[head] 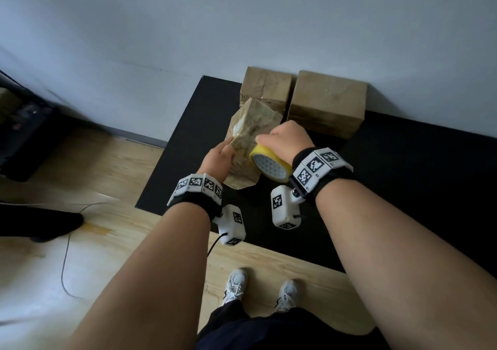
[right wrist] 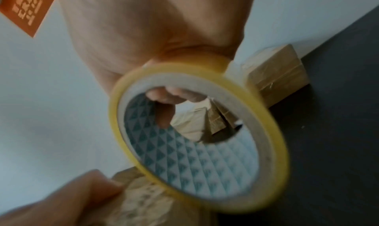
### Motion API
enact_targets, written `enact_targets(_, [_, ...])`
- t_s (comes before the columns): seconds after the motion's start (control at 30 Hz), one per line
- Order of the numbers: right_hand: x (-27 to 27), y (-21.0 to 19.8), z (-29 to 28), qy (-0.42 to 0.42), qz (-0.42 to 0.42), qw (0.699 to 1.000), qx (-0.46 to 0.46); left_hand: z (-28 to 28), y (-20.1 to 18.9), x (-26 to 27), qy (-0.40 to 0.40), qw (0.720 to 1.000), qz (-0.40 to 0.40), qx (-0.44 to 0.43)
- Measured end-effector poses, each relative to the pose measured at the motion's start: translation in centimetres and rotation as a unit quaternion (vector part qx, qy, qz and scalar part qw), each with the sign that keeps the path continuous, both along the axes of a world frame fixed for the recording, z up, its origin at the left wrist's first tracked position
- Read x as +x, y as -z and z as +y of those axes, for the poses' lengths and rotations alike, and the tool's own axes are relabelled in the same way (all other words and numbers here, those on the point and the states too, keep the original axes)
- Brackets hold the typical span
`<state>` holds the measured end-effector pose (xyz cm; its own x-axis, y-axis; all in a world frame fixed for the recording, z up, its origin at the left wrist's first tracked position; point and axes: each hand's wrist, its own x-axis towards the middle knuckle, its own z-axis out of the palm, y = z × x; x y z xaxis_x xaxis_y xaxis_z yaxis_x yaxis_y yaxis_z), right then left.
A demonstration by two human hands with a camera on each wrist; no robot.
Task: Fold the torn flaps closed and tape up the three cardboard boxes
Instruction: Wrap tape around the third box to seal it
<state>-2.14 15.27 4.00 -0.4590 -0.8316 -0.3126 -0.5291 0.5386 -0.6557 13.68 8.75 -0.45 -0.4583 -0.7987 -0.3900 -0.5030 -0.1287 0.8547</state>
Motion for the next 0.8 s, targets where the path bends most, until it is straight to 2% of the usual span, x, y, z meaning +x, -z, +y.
enact_targets(0.3, [-0.7, 1.9, 1.2, 0.005, 0.036, 0.990, 0.137, -0.5, 0.2, 0.3, 0.010, 0.999, -0.038, -0.021])
enact_targets(0.37, [-0.5, 2.6, 1.7, 0.007, 0.035, 0.989, 0.141, -0.8, 0.1, 0.3, 0.010, 0.999, -0.037, -0.030])
enact_targets(0.53, [-0.2, 1.9, 2.0, 0.036, 0.036, 0.996, 0.075, -1.2, 0.5, 0.4, 0.005, 0.998, -0.054, -0.035])
enact_targets(0.7, [0.3, 2.3, 2.1, 0.017, 0.111, 0.982, 0.153, -0.9, 0.1, -0.1, 0.027, 0.998, -0.053, -0.035])
enact_targets(0.8, [0.5, 2.3, 2.4, 0.015, 0.119, 0.981, 0.155, -1.2, 0.2, 0.3, 0.029, 0.996, -0.073, -0.041])
